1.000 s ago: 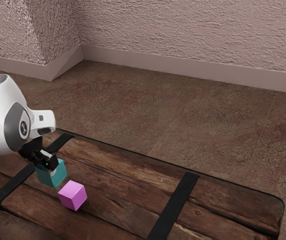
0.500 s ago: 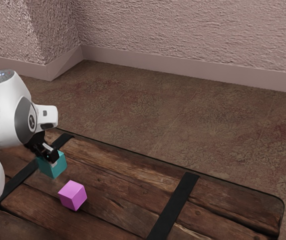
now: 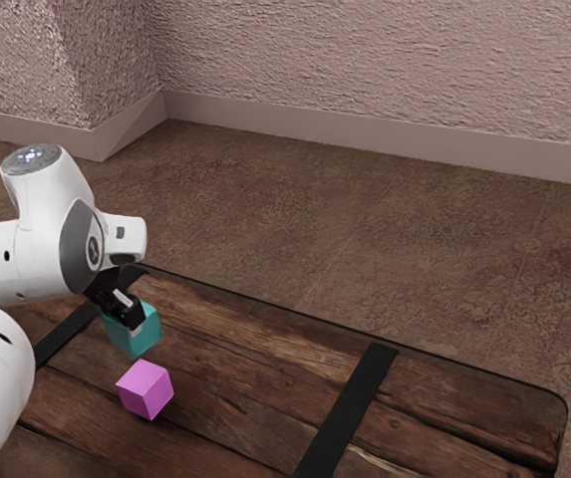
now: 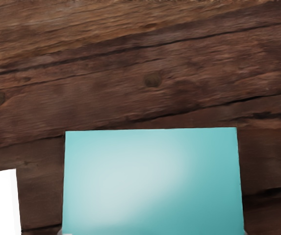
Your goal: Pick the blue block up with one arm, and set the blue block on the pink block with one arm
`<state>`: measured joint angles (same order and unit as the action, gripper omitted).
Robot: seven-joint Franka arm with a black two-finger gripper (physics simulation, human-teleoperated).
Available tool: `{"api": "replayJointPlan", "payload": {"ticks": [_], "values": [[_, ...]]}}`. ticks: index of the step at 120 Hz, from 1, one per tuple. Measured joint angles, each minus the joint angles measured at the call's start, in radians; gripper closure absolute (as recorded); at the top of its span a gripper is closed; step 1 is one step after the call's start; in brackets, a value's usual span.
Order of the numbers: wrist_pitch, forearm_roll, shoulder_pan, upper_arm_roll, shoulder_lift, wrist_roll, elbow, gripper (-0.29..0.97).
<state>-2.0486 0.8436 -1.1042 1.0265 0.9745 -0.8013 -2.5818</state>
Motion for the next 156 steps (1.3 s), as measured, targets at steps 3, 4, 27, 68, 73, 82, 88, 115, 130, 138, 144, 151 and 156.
{"api": "replayJointPlan", "payload": {"ticks": [3,4,27,68,73,82,88,115,130,138,144,151,156], "values": [[0.000,0.002,0.002,0.000,0.003,0.000,-0.002,0.47],[0.000,0.003,0.002,0.001,0.004,0.001,-0.003,0.47],[0.001,0.009,0.017,0.002,0.017,0.021,-0.010,0.48],[0.005,0.008,0.068,0.002,0.033,0.096,-0.024,0.49],[0.006,0.008,0.072,0.002,0.033,0.107,-0.025,0.49],[0.006,0.007,0.080,0.008,0.037,0.127,-0.027,0.49],[0.006,0.007,0.078,0.009,0.037,0.138,-0.031,0.49],[0.007,0.005,0.072,0.004,0.036,0.180,-0.049,0.50],[0.007,0.004,0.079,-0.003,0.041,0.196,-0.062,0.50],[0.007,0.004,0.080,-0.005,0.043,0.203,-0.068,0.50],[0.007,0.004,0.081,-0.006,0.044,0.207,-0.070,0.50],[0.007,0.004,0.081,-0.006,0.044,0.212,-0.071,0.50],[0.007,0.004,0.080,-0.006,0.045,0.215,-0.071,0.50]]}}
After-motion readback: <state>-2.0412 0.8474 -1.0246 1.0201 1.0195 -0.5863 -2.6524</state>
